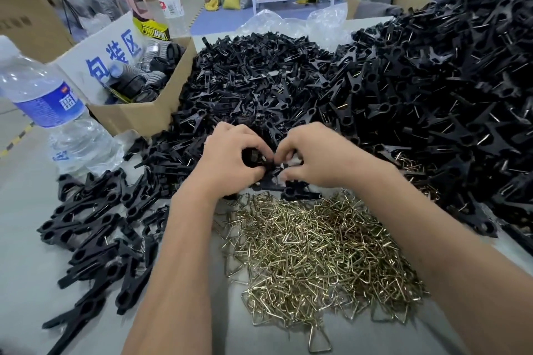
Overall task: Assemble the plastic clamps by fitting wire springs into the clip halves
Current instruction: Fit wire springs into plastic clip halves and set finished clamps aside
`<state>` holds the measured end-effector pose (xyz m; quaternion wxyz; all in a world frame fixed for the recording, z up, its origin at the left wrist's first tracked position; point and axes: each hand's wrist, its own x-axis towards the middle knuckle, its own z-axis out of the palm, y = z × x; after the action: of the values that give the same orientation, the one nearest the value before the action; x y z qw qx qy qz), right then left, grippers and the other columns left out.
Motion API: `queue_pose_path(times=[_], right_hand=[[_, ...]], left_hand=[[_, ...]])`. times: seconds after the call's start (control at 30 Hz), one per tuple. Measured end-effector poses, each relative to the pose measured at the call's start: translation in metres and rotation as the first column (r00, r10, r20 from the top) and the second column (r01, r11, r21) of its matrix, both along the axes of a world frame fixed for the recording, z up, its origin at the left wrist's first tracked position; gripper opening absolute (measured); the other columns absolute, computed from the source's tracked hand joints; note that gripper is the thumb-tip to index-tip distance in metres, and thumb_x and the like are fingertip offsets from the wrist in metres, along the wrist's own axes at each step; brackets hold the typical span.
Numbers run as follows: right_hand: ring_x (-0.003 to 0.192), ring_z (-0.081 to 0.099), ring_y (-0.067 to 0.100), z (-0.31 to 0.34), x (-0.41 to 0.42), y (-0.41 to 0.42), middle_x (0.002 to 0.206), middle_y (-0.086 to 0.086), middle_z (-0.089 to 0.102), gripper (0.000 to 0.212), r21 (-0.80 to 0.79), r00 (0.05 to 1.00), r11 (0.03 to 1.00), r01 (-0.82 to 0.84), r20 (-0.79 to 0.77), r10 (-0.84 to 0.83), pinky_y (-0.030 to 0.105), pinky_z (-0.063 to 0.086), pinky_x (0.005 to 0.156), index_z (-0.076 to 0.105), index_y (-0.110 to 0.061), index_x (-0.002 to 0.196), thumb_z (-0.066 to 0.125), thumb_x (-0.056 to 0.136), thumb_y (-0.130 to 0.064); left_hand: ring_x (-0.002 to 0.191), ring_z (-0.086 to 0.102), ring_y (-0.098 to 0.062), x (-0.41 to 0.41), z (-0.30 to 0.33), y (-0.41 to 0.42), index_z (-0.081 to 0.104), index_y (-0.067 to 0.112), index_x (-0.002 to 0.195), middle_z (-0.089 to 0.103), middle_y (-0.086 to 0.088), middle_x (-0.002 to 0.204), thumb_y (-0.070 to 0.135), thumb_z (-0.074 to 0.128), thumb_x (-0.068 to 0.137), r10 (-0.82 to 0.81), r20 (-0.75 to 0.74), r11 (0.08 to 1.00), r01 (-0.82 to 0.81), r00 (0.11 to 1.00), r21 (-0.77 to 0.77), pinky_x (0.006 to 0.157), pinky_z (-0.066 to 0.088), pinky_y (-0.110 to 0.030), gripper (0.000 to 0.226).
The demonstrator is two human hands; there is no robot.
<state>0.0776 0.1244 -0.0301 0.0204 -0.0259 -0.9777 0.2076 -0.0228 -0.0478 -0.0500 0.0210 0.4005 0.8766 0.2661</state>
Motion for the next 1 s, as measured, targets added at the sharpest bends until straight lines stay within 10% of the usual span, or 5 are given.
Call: queue_pose_path(times=[0.23, 0.5, 0.63, 0.8, 1.0], right_hand=[[0.091, 0.065, 0.021, -0.005, -0.016, -0.019, 0.095, -0.006, 0.067, 0.02, 0.05, 0.986, 0.989, 0.139, 0.086, -0.143, 0.031, 0.052, 0.077, 0.076, -0.026, 0.1, 0.085, 0.085, -0.035], [0.087, 0.068, 0.022, 0.004, -0.008, 0.002, 0.089, 0.003, 0.072, 0.01, 0.053, 0.976, 0.99, 0.128, 0.171, -0.135, 0.036, 0.059, 0.079, 0.072, -0.011, 0.086, 0.08, 0.089, -0.016], [0.083, 0.067, 0.017, 0.001, -0.01, 0.013, 0.08, -0.005, 0.067, 0.029, -0.093, 0.963, 0.96, 0.264, -0.038, -0.268, 0.029, 0.053, 0.074, 0.063, -0.024, 0.072, 0.074, 0.084, 0.0], [0.072, 0.059, 0.002, -0.007, -0.008, 0.016, 0.08, -0.007, 0.067, 0.013, -0.322, 0.901, 0.904, 0.282, -0.234, -0.365, 0.007, 0.04, 0.061, 0.07, -0.021, 0.101, 0.075, 0.091, -0.013], [0.064, 0.061, 0.017, -0.019, 0.005, 0.013, 0.073, 0.0, 0.068, 0.024, -0.672, 0.817, 0.717, 0.185, -0.3, -0.492, 0.028, 0.058, 0.063, 0.076, -0.031, 0.109, 0.069, 0.093, -0.015]], left_hand=[[0.12, 0.039, -0.017, -0.003, -0.001, -0.003, 0.068, 0.04, 0.124, 0.063, 0.019, 0.115, 0.021, 0.084, 0.077, 0.047, -0.025, 0.999, -0.047, 0.999, -0.014, 0.109, 0.034, -0.048, 0.054], [0.111, 0.043, -0.021, -0.005, -0.017, 0.011, 0.071, 0.039, 0.112, 0.056, 0.013, 0.099, 0.017, 0.081, 0.083, 0.225, -0.186, 0.974, -0.216, 0.957, 0.066, 0.096, 0.041, -0.041, 0.038], [0.109, 0.045, -0.017, -0.007, -0.021, 0.014, 0.071, 0.031, 0.104, 0.057, 0.013, 0.103, 0.017, 0.086, 0.082, 0.238, -0.171, 0.964, -0.211, 0.956, 0.163, 0.095, 0.046, -0.038, 0.03], [0.082, 0.062, -0.012, -0.008, -0.019, 0.015, 0.063, 0.024, 0.081, 0.066, 0.011, 0.086, 0.037, 0.092, 0.074, 0.285, 0.001, 0.878, -0.262, 0.958, 0.402, 0.073, 0.051, -0.028, 0.033], [0.056, 0.053, -0.008, -0.004, -0.014, 0.017, 0.061, 0.02, 0.071, 0.062, 0.007, 0.063, 0.046, 0.091, 0.073, 0.314, 0.009, 0.822, -0.276, 0.949, 0.499, 0.057, 0.047, -0.023, 0.04]])
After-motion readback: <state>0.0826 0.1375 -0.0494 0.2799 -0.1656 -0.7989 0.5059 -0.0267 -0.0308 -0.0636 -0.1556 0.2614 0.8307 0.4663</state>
